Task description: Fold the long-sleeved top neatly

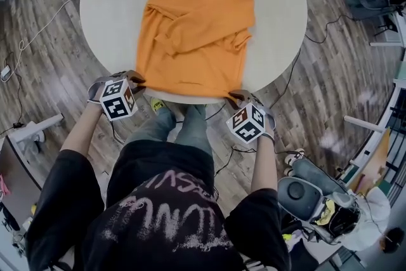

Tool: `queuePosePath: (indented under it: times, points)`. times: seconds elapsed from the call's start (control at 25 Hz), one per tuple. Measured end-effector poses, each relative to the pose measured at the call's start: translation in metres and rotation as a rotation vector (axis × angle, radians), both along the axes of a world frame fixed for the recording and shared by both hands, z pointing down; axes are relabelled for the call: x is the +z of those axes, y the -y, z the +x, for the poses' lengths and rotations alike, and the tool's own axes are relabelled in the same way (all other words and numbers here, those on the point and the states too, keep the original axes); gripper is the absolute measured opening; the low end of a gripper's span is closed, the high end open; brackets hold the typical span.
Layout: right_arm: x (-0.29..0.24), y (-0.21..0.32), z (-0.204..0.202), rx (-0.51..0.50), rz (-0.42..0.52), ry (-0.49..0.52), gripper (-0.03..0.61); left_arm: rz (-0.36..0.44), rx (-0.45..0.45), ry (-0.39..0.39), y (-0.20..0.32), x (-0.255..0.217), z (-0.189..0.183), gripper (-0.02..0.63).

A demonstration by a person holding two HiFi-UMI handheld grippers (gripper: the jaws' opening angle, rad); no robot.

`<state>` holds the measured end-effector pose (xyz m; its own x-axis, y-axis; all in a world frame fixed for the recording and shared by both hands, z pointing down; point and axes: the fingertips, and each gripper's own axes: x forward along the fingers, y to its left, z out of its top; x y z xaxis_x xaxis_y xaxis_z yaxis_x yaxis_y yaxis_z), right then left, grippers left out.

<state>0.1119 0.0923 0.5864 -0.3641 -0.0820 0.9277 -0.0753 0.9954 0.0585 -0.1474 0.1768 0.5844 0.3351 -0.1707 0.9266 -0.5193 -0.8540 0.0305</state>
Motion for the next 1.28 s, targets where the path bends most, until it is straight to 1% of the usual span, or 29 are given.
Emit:
queuePosePath:
  times: [0.2,0.32,0.44,0.6,0.68,1.04,1.28]
  points:
    - [-0.017,-0.030,0.006,-0.020,-0.075,0.010,0.057,-0.043,0.058,-0.039,-0.027,-0.013,0.005,0.066]
    - [-0.028,-0.044,0.008,-0.036,-0.118,0.012,0.057,-0.087,0.077,-0.084,-0.034,-0.022,0.005,0.066]
    - [-0.041,-0.044,0.006,-0.040,-0.130,0.018,0.057,-0.081,0.093,-0.098,-0.029,-0.035,0.004,0.064]
    - [-0.065,-0.035,-0.002,-0.054,-0.102,0.027,0.057,-0.049,0.148,-0.090,-0.022,-0.054,0.002,0.064]
    - [-0.078,-0.027,-0.005,-0.058,-0.086,0.033,0.057,-0.035,0.160,-0.098,-0.015,-0.067,0.000,0.064]
    - [-0.130,0.030,-0.014,-0.070,-0.033,0.069,0.057,0.020,0.145,-0.161,0.044,-0.126,-0.016,0.063]
    - [-0.157,0.080,-0.033,-0.075,0.008,0.093,0.055,0.064,0.134,-0.167,0.091,-0.150,-0.033,0.063]
